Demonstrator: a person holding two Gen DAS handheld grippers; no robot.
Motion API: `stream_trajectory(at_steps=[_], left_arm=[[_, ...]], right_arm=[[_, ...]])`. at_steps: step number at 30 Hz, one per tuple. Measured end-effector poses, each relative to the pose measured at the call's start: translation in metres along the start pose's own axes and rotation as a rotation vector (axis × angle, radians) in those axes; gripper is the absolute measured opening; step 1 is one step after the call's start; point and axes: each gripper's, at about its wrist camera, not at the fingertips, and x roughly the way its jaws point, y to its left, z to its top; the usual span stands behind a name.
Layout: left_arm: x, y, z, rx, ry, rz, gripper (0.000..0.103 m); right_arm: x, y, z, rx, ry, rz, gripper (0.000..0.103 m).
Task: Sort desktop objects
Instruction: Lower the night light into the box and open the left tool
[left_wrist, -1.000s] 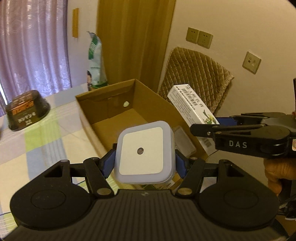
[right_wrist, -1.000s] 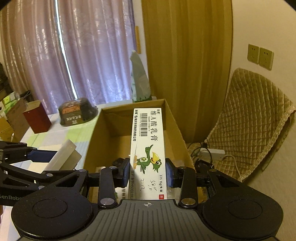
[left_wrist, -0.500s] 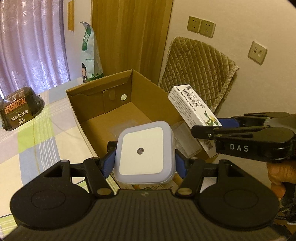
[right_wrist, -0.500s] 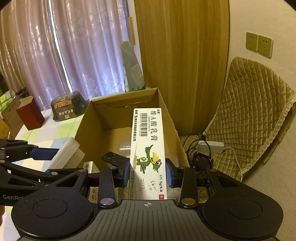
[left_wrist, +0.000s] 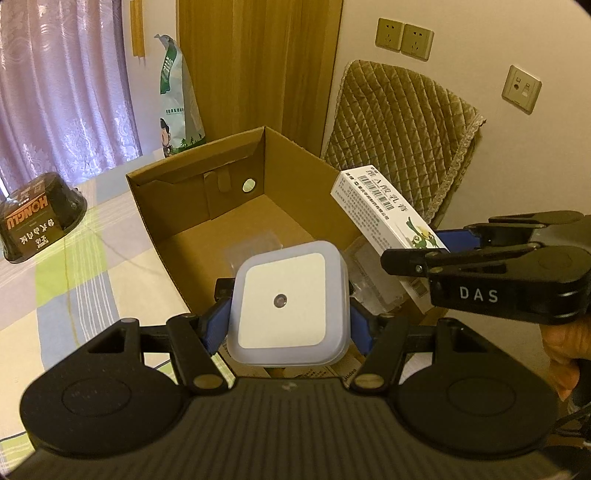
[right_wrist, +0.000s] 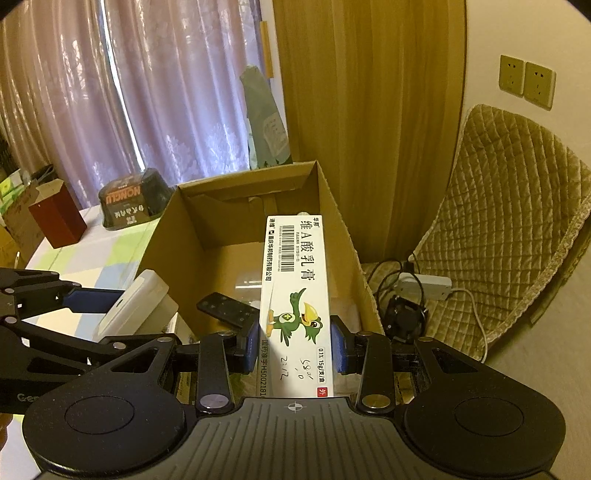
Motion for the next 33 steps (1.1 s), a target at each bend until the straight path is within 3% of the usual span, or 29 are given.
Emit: stream_trajectory(at_steps=[12, 33], left_arm=[[0.018, -0.001, -0.003, 0.039, 0.020, -0.002, 0.061], [0.003, 0.009, -0.009, 0.015, 0.005, 0.018, 0.061]], right_arm=[[0.012, -0.004, -0.006, 0.010, 0.023, -0.004, 0.037], [0.017, 0.002, -0.008, 0.010, 0.035, 0.006, 0.037]])
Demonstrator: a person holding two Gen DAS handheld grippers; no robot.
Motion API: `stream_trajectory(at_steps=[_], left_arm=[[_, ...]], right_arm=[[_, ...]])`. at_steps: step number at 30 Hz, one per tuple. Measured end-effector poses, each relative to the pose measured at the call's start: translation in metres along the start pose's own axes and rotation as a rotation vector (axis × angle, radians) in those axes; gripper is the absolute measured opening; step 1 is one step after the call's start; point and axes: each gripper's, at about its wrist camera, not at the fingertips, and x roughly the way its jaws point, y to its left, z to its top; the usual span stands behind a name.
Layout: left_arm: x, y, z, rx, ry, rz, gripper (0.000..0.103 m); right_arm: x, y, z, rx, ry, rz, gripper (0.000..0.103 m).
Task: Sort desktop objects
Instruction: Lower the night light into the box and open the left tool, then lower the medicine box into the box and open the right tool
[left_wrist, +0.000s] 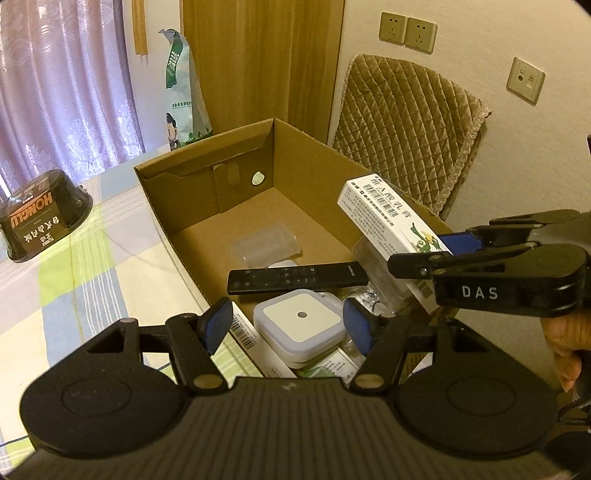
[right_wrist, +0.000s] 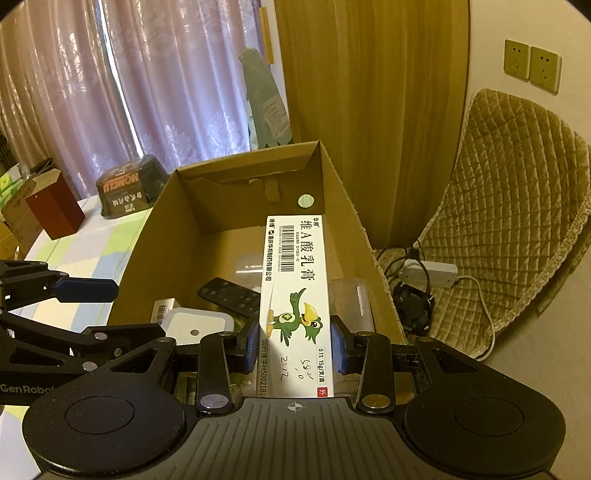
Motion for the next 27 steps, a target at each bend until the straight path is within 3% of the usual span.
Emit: stream_trajectory(at_steps=[27], left_arm=[[-0.0077, 0.0060, -0.0032, -0.013, 0.006, 0.002, 0.062]], right_arm=[[0.0017, 0.0007, 0.0021, 0.019, -0.005, -0.003, 0.038]])
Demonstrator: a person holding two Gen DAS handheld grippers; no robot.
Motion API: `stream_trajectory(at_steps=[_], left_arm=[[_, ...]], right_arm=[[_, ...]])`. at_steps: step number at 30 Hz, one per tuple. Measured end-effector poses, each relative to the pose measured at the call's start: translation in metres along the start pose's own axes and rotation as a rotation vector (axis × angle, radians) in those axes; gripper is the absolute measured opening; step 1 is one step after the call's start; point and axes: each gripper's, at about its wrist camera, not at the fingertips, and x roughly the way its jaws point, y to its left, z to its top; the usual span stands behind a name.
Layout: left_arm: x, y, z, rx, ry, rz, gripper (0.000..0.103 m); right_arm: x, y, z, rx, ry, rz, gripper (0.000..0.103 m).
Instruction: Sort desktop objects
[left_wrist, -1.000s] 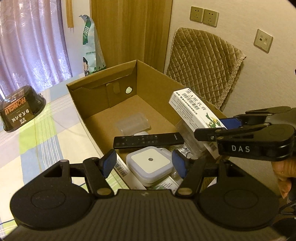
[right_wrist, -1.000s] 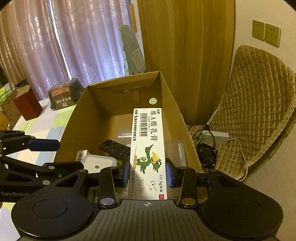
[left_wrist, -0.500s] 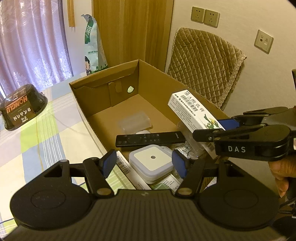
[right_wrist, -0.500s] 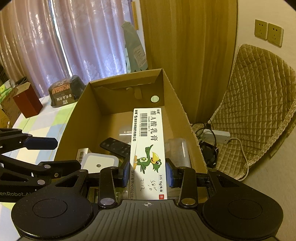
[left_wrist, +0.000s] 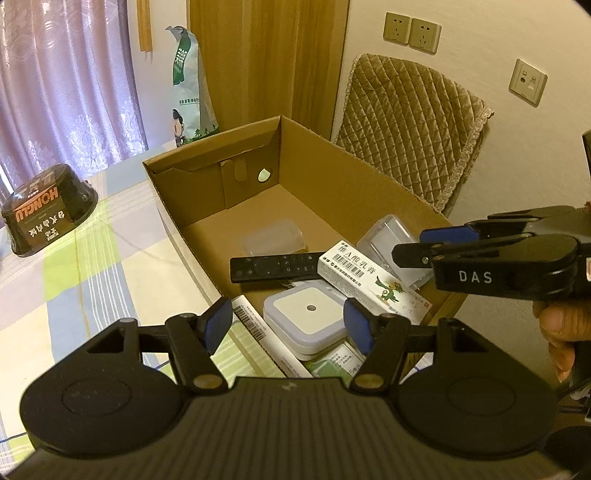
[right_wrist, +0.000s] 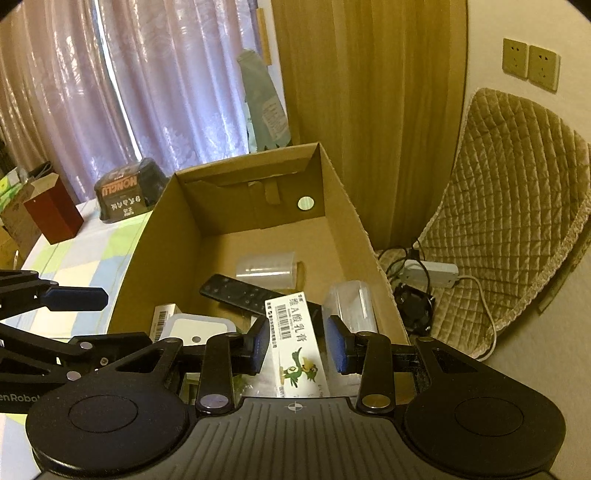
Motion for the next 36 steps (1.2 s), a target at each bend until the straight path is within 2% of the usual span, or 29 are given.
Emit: stream_trajectory(at_steps=[5, 13, 17, 19, 20, 25, 30, 36], left_arm=[[-0.005, -0.001, -0.001, -0.004, -0.002, 0.003, 0.062], [-0.021, -0.008, -0.005, -0.012, -0.004, 0.021, 0.068], [-0.031, -0.016, -0.010, -0.023, -0.004, 0.044, 0.077], [-0.036, -0.020, -0.012, -0.032, -0.002, 0.056, 0.080], [-0.038, -0.023, -0.014, -0.040, -0.002, 0.063, 0.083], [-0.051, -0.032, -0.020, -0.086, -0.005, 0.095, 0.089], [-0.065, -0.038, -0.026, -0.134, -0.027, 0.139, 0.102], [-0.080, -0.041, -0.034, -0.175, -0.029, 0.174, 0.102]], right_arm=[[-0.006, -0.001, -0.002, 0.012, 0.001, -0.001, 0.038], [-0.024, 0.000, -0.002, 0.002, -0.012, -0.003, 0.038], [-0.035, -0.001, -0.001, -0.005, -0.022, -0.010, 0.039], [-0.042, -0.002, -0.002, 0.000, -0.042, -0.020, 0.073], [-0.047, -0.002, -0.003, -0.001, -0.061, -0.026, 0.084], [-0.060, -0.001, -0.002, -0.028, -0.060, -0.012, 0.084], [-0.071, 0.000, -0.003, -0.054, -0.032, -0.002, 0.084], [-0.087, 0.009, -0.010, -0.109, -0.014, 0.004, 0.084]])
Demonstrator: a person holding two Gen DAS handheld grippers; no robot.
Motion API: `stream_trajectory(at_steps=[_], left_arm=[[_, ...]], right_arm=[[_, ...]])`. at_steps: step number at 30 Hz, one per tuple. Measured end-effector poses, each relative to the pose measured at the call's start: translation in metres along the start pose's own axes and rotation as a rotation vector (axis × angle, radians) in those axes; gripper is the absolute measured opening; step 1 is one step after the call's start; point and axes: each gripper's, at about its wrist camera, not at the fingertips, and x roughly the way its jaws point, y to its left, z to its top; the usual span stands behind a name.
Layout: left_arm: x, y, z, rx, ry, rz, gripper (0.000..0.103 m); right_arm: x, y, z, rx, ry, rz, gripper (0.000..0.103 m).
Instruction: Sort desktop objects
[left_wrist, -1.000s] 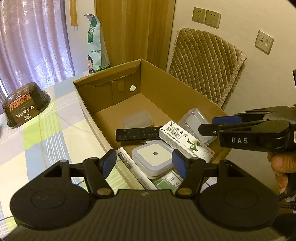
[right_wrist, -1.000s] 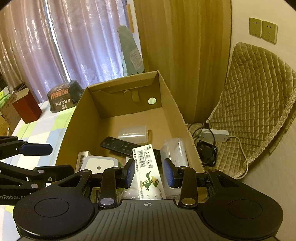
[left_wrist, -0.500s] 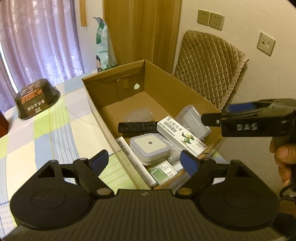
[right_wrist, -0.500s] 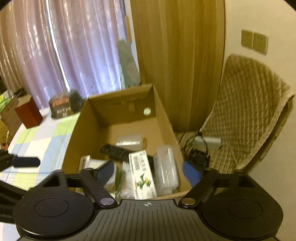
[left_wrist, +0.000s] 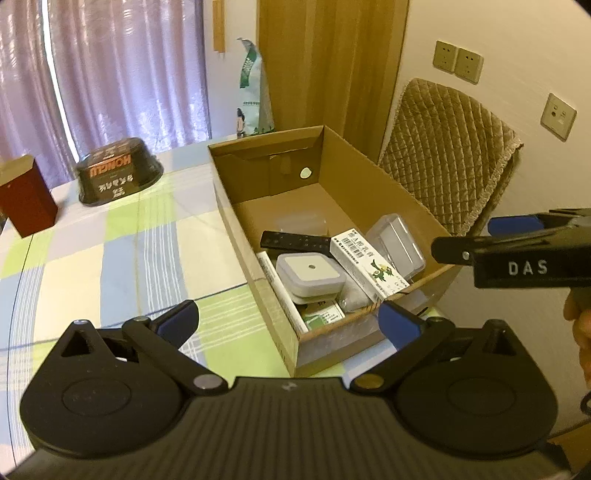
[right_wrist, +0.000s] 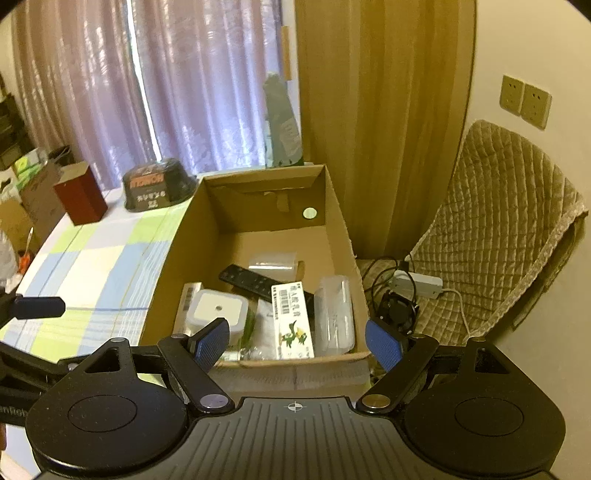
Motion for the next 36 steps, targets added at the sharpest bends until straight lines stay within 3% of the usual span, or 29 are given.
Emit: stream_trajectory(at_steps=[13, 36], left_arm=[[-0.033, -0.001, -0.017, -0.066, -0.020, 0.038, 0.102], [-0.061, 0.004, -0.036, -0.113, -0.010, 0.010, 0.102]], right_arm=[[-0.024, 0.011, -0.013, -0.040, 0.040, 0.015, 0.084], [-0.054, 0.025, -0.028, -0.017, 0.064, 0.009, 0.084]])
